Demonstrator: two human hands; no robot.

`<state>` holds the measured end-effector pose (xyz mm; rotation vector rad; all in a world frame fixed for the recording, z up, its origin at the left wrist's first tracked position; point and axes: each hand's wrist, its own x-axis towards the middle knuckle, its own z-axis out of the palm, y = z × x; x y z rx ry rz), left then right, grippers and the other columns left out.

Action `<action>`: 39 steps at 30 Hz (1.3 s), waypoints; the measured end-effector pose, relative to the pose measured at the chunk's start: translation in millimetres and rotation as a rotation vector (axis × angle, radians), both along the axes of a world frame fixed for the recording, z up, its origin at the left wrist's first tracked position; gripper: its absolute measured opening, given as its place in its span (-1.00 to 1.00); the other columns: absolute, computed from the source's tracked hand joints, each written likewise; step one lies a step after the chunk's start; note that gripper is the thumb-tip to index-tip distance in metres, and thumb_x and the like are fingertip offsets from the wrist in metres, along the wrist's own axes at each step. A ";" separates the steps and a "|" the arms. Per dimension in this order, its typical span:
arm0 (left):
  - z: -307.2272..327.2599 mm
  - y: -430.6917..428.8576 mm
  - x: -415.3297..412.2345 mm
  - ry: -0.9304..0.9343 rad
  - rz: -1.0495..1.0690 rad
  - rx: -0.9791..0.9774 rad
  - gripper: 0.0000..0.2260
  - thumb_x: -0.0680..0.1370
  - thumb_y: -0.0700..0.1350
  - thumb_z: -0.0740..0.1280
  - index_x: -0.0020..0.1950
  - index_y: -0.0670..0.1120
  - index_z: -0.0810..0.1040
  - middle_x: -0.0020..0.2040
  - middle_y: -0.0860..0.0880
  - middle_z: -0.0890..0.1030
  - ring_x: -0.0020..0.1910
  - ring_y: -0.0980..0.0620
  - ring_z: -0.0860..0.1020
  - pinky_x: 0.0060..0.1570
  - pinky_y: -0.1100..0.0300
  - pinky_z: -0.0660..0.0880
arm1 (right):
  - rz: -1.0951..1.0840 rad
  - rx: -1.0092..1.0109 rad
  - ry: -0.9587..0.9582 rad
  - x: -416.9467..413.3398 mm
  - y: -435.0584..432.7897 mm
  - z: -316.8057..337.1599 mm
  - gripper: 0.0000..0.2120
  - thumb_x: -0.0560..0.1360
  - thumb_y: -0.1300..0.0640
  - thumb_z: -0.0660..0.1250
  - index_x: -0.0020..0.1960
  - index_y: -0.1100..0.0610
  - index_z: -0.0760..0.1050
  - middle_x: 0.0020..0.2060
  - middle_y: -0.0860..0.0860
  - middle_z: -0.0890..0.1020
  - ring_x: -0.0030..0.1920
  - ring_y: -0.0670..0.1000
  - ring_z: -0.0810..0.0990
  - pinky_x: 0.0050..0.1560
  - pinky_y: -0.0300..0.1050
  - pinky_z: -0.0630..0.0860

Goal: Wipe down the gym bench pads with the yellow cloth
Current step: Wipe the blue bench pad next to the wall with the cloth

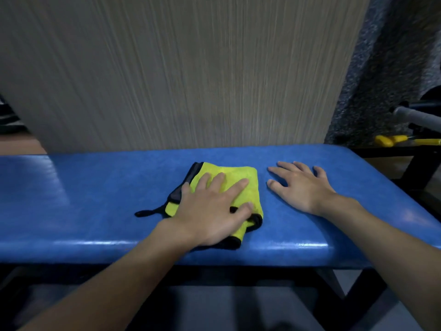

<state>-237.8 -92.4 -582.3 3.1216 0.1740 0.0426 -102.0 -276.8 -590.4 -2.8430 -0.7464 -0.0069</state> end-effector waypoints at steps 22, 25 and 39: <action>2.6 19.6 41.8 0.025 0.066 -0.066 -0.35 0.41 0.52 -0.12 0.50 0.46 -0.05 0.61 0.03 0.10 0.59 -0.09 0.02 0.41 -0.39 0.07 | 0.065 -0.059 -0.004 -1.2 -1.8 0.2 -0.42 0.59 -0.34 -0.07 0.57 -0.20 0.09 0.60 -0.13 0.06 0.59 0.04 -0.05 0.53 0.21 -0.14; 2.5 29.3 76.0 0.019 0.080 -0.063 -0.41 0.48 0.48 -0.05 0.51 0.45 -0.03 0.60 0.02 0.11 0.58 -0.11 0.03 0.40 -0.41 0.07 | 0.063 -0.063 -0.004 -0.7 -1.2 -0.9 -0.41 0.58 -0.34 -0.08 0.57 -0.20 0.09 0.60 -0.15 0.05 0.59 0.02 -0.06 0.54 0.21 -0.15; 10.4 46.0 159.6 0.020 0.152 -0.101 -0.47 0.55 0.40 -0.04 0.53 0.41 0.03 0.62 -0.06 0.08 0.58 -0.20 0.03 0.37 -0.45 0.02 | 0.063 -0.034 0.003 1.6 -2.2 -2.3 -0.40 0.55 -0.37 -0.08 0.55 -0.24 0.10 0.58 -0.18 0.07 0.58 -0.02 -0.07 0.54 0.17 -0.15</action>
